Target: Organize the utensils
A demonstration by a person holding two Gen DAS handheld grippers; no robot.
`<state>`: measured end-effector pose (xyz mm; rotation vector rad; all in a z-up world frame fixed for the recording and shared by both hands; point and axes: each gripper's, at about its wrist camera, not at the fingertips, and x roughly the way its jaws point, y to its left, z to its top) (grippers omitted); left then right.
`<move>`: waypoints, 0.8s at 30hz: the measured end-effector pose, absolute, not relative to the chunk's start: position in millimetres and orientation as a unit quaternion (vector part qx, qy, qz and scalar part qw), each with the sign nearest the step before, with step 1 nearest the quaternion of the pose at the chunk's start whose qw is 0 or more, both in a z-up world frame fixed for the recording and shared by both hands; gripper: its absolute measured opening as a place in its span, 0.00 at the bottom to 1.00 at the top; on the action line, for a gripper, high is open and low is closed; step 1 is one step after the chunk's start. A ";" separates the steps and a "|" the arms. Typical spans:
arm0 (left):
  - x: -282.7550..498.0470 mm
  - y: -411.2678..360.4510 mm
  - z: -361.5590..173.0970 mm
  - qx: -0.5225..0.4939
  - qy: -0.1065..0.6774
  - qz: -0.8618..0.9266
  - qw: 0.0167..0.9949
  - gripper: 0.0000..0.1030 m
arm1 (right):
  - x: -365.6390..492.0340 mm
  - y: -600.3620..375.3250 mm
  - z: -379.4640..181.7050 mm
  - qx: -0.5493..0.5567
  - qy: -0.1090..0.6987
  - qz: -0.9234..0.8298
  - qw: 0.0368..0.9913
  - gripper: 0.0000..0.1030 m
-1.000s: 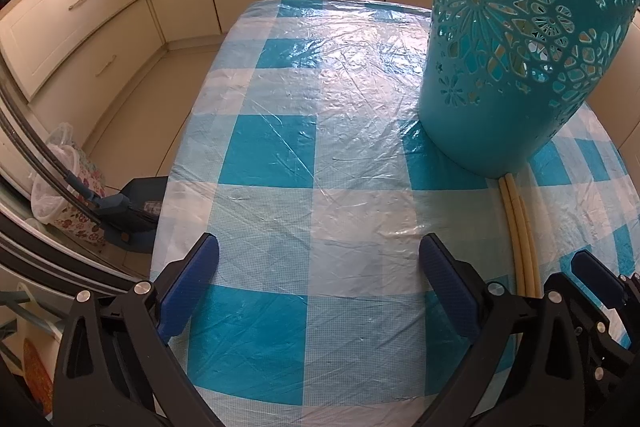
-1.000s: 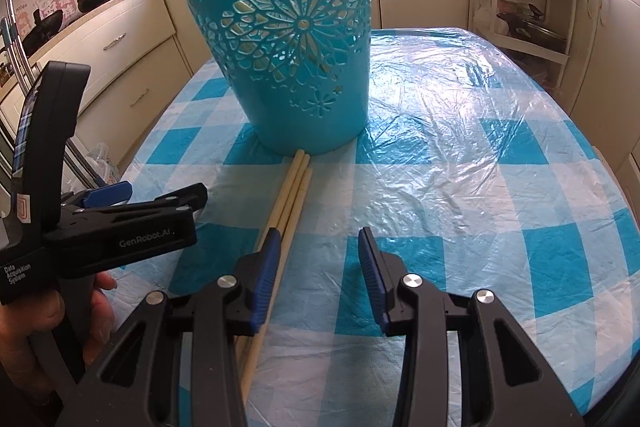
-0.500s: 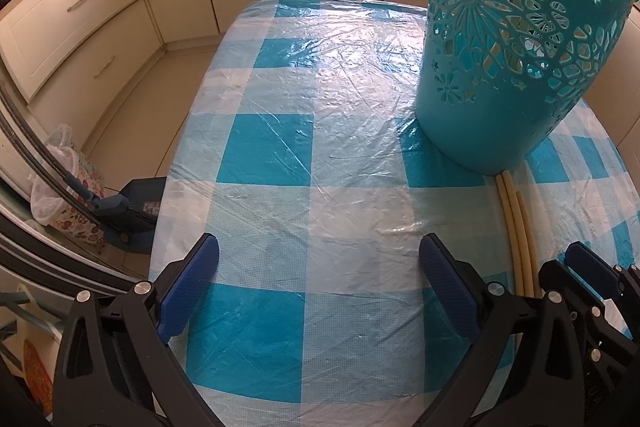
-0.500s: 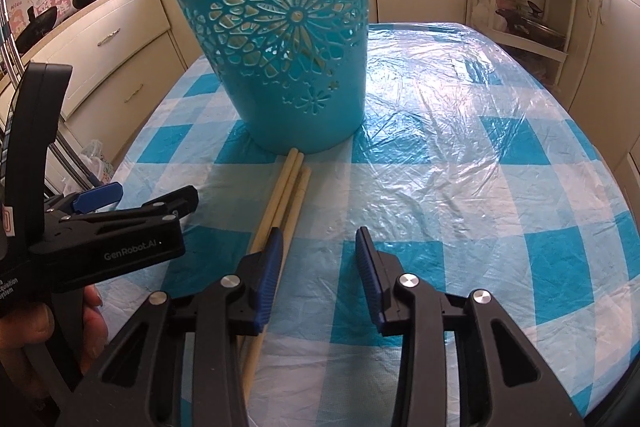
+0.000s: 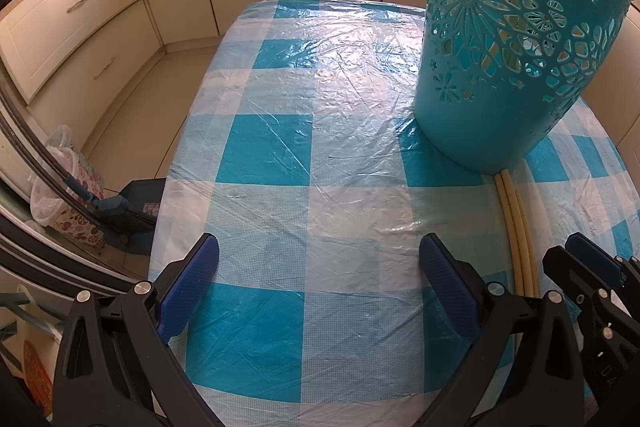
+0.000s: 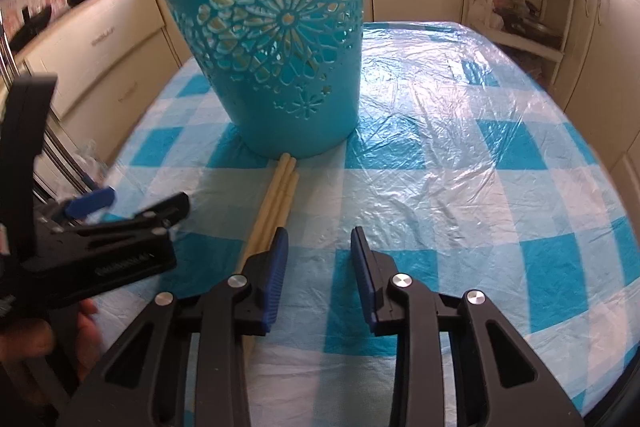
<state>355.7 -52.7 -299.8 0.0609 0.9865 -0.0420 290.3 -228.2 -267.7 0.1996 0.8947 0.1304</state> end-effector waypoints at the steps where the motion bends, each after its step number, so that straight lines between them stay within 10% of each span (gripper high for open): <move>1: 355.7 -52.6 -299.8 0.029 0.473 -0.020 0.880 0.93 | 290.5 -226.5 -265.5 0.093 0.428 0.064 0.897 0.32; 24: 349.9 -87.6 -295.1 0.014 0.479 -0.095 0.873 0.93 | 288.8 -231.8 -270.7 0.003 0.465 0.073 0.882 0.11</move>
